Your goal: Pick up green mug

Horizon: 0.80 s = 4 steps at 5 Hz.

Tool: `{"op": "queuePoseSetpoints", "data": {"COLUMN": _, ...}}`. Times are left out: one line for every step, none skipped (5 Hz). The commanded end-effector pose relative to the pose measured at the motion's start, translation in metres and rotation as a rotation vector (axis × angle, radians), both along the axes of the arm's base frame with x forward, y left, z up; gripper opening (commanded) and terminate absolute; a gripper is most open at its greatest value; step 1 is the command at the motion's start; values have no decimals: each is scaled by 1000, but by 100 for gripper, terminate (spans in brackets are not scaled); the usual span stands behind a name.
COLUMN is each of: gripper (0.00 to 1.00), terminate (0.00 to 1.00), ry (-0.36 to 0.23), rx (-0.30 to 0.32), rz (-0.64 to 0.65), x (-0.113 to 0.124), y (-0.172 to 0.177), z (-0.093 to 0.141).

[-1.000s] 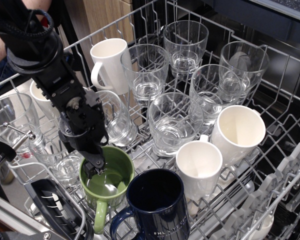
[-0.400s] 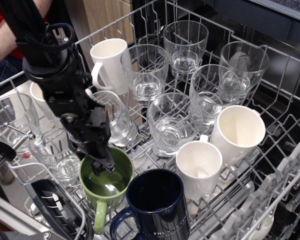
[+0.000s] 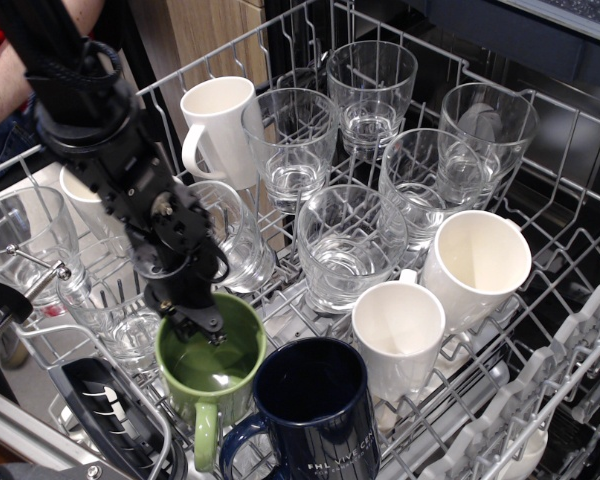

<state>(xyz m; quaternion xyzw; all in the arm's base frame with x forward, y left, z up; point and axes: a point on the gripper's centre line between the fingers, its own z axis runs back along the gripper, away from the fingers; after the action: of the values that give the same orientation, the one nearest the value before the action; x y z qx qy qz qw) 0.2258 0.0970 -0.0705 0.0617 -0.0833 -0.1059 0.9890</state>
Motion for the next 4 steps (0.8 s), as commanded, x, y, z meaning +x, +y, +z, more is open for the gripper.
{"op": "queuePoseSetpoints", "data": {"gripper": 0, "terminate": 0, "ry": -54, "rx": -31, "rz": 8, "x": -2, "y": 6, "z": 36}}
{"op": "queuePoseSetpoints", "data": {"gripper": 0, "terminate": 0, "ry": -63, "rx": -82, "rz": 16, "x": -1, "y": 8, "z": 60}}
{"op": "queuePoseSetpoints", "data": {"gripper": 0, "terminate": 0, "ry": -31, "rx": -133, "rz": 34, "x": 4, "y": 7, "z": 84}}
{"op": "queuePoseSetpoints", "data": {"gripper": 0, "terminate": 0, "ry": -17, "rx": -154, "rz": 39, "x": 4, "y": -1, "z": 110}}
